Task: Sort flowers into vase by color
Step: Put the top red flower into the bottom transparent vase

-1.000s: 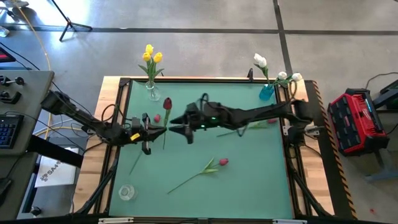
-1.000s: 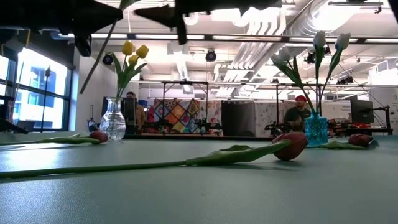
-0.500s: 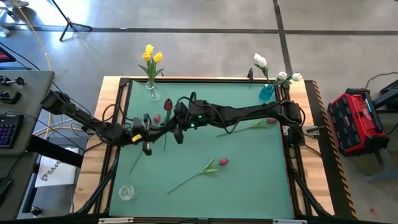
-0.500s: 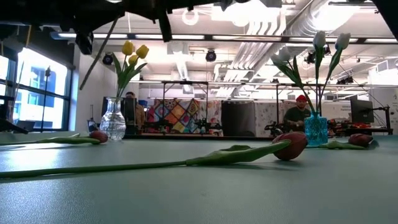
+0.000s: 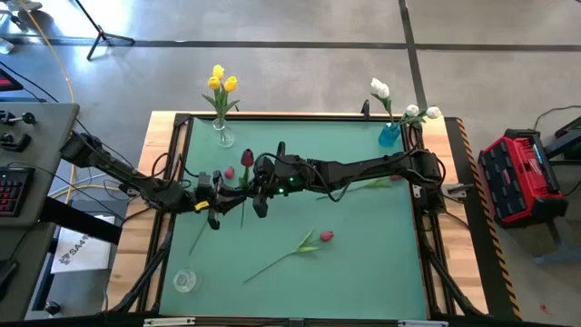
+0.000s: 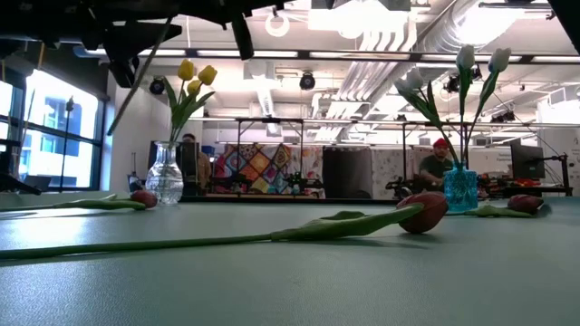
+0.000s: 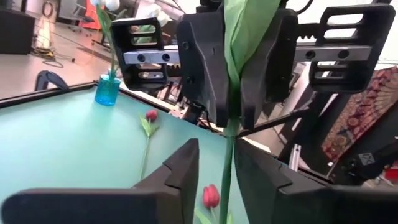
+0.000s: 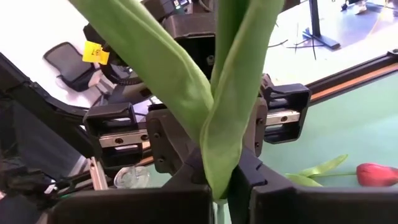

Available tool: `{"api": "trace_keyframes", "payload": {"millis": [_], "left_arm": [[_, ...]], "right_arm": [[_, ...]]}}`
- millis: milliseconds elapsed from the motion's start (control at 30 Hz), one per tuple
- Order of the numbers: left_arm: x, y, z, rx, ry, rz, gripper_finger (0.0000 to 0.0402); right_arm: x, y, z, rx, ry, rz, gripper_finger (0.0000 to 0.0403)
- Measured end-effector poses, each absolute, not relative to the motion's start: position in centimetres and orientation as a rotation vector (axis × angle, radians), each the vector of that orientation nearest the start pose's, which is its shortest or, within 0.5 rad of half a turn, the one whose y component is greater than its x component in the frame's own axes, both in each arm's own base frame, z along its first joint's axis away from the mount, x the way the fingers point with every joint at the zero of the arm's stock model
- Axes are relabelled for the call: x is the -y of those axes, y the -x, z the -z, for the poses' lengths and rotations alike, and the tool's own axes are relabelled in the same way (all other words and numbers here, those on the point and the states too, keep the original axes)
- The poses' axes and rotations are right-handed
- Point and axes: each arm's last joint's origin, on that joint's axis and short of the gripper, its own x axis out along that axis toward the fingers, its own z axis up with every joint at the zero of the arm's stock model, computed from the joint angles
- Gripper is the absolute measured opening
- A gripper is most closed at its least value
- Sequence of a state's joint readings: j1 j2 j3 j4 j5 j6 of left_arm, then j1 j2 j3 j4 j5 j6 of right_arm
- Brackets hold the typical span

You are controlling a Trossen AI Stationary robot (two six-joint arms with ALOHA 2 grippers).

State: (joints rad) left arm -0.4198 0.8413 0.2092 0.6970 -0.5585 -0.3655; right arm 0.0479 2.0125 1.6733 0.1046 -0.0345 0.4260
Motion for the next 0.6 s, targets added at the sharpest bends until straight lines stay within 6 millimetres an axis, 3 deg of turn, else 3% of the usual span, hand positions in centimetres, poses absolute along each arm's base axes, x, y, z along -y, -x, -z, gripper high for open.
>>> {"api": "trace_keyframes", "payload": {"millis": [367,467,600], "left_arm": [[5.68,-16.11,-21.02,0.074,0.433,-0.058,0.0113],[5.71,-16.12,-20.88,0.058,0.458,-0.046,0.0094],[6.04,-16.15,-20.12,-0.039,0.444,0.050,0.0032]], "right_arm": [[-2.53,-47.70,-29.47,-0.265,-0.420,-0.097,0.0001],[-2.69,-47.63,-29.33,-0.289,-0.394,-0.153,0.0001],[-2.86,-47.54,-29.17,-0.315,-0.372,-0.215,0.0001]]}}
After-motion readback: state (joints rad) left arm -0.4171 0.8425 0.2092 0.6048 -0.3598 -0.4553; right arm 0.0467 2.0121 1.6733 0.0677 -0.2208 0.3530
